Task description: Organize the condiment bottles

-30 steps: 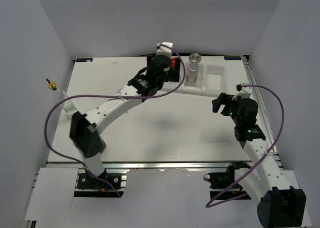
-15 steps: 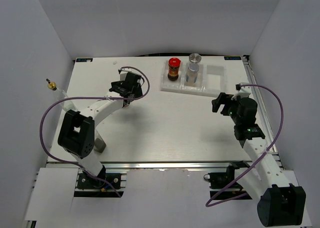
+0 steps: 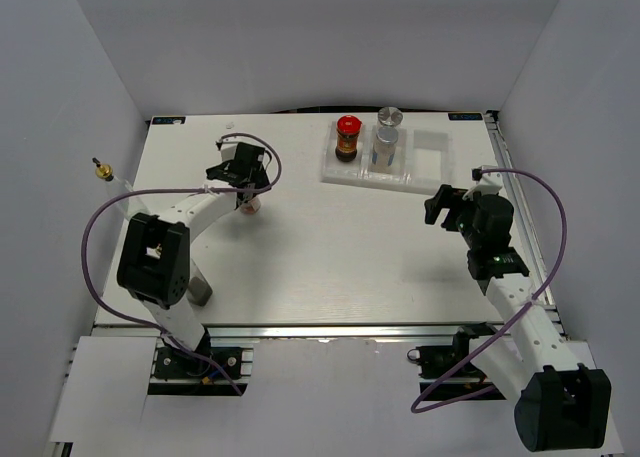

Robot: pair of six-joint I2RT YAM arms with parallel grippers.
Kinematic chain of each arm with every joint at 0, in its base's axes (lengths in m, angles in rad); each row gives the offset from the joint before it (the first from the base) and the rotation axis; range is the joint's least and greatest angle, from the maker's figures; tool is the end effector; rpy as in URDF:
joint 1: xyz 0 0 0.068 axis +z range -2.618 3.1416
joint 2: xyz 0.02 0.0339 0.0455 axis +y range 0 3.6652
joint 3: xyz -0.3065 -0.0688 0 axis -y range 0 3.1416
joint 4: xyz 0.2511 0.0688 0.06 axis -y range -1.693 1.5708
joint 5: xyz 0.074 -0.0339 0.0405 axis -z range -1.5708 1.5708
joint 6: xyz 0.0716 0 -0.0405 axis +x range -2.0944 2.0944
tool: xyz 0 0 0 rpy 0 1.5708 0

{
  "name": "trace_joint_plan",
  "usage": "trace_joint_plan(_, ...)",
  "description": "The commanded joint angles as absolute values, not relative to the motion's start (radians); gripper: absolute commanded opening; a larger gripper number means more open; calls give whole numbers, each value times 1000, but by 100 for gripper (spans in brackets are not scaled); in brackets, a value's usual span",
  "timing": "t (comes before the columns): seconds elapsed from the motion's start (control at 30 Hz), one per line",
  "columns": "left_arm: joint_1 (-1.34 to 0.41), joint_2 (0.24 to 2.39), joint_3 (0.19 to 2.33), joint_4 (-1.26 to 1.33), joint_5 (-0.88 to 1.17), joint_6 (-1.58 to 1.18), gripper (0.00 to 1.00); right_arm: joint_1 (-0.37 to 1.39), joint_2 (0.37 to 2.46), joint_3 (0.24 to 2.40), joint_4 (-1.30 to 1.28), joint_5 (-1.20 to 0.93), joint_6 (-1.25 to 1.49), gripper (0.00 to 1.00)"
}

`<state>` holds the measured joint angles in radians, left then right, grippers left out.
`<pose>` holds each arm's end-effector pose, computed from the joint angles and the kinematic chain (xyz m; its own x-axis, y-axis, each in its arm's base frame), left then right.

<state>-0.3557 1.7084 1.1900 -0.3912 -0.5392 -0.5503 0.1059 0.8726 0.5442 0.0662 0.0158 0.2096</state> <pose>0.3812 -0.1024 0.2379 -0.6323 -0.2438 -0.7353 -0.3841 0.9230 0.0243 0.2195 0.0222 0.2863 -0.2709 0.1804 -0.9455 -0.0349 0.9798 0.1970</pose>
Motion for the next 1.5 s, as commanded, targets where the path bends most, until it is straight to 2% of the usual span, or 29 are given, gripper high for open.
trace_joint_plan(0.0, -327, 1759, 1213, -330, -499, -560, 98, 106, 884, 583, 115, 23, 224, 89)
trace_joint_plan(0.07, -322, 1804, 1251, -337, -468, -555, 95, 104, 884, 591, 103, 35, 221, 89)
trace_joint_plan(0.13, -322, 1816, 1265, -337, -436, -545, 86, 104, 876, 584, 106, 66, 229, 89)
trace_joint_plan(0.17, -322, 1818, 1266, -325, -431, -540, 70, 106, 870, 575, 112, 81, 233, 89)
trace_joint_plan(0.2, -322, 1815, 1256, -321, -433, -541, 63, 104, 868, 569, 126, 93, 236, 89)
trace_joint_plan(0.23, -322, 1807, 1253, -325, -434, -545, 50, 106, 865, 568, 126, 116, 241, 89)
trace_joint_plan(0.33, -328, 1778, 1243, -325, -430, -554, 27, 106, 864, 566, 126, 135, 252, 89)
trace_joint_plan(0.37, -336, 1769, 1244, -321, -431, -554, 12, 106, 862, 561, 129, 138, 256, 89)
trace_joint_plan(0.43, -366, 1744, 1265, -313, -428, -534, 3, 106, 861, 557, 143, 138, 264, 89)
trace_joint_plan(0.83, -581, 1865, 1598, -213, -272, -333, 0, 106, 864, 549, 155, 155, 282, 89)
trace_joint_plan(1.13, -601, 2121, 1946, -258, -141, -281, 1, 104, 839, 535, 156, 199, 296, 89)
trace_joint_plan(1.17, -603, 2138, 1960, -250, -137, -279, 4, 104, 836, 534, 156, 205, 296, 89)
trace_joint_plan(1.3, -614, 2230, 2089, -256, -179, -259, 4, 104, 830, 529, 161, 196, 298, 90)
trace_joint_plan(1.47, -621, 2292, 2100, -190, -238, -262, 6, 104, 845, 525, 184, 152, 304, 89)
